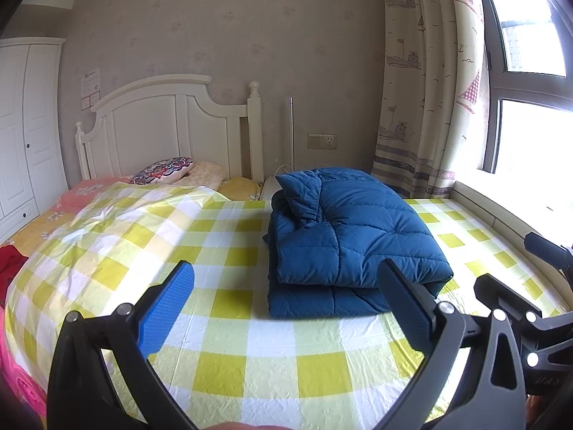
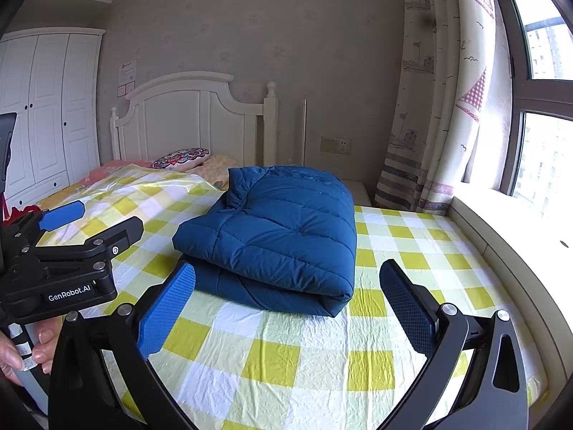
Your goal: Fold large clothes
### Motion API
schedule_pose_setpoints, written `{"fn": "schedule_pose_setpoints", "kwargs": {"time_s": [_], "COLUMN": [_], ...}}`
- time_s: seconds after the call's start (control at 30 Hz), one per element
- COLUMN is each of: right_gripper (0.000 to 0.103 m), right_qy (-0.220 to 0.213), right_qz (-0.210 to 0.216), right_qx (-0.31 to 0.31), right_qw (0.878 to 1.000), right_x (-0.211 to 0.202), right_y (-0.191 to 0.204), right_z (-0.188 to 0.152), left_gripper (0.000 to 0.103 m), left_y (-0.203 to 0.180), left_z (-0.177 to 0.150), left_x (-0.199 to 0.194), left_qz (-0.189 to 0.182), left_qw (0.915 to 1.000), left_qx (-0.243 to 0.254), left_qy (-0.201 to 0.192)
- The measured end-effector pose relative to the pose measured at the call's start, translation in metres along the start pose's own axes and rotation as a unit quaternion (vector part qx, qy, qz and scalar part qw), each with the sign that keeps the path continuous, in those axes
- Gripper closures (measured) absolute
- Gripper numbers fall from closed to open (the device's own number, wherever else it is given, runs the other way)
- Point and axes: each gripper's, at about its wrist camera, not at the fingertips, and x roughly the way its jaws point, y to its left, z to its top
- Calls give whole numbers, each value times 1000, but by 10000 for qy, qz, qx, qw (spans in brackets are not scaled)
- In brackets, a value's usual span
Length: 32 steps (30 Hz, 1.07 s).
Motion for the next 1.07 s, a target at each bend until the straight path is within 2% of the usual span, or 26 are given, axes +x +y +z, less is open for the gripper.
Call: {"fn": "schedule_pose_setpoints", "kwargs": {"time_s": [0.57, 0.83, 0.93, 0.97, 1.0, 1.07], "right_gripper": [4, 4, 4, 4, 4, 4], "right_qy": [-11, 164, 370, 403, 403, 467], "right_qz": [54, 167, 108, -32, -217, -819], "right_qx": [-25, 12, 94, 206, 323, 748], "right_qw": [10000, 9997, 9992, 9990, 9984, 9927], "right_x": [0, 11, 26, 30, 33, 38], "right_y": [1, -3, -25, -47, -68, -136], "right_z": [-1, -8, -8, -5, -1, 8], "left_gripper": [2, 2, 2, 2, 2, 2], "left_y": [1, -4, 8, 17, 33, 73], "left_z": [1, -4, -2, -1, 1, 8], "left_x": [-2, 6, 37, 48, 64, 97], "left_qz": [43, -44, -292, -357, -341, 6], "left_qw": [10000, 9998, 9980, 9972, 9964, 9953], "left_qx": [45, 180, 389, 388, 366, 298], "left_qy": [-59, -77, 393, 525, 691, 922]}}
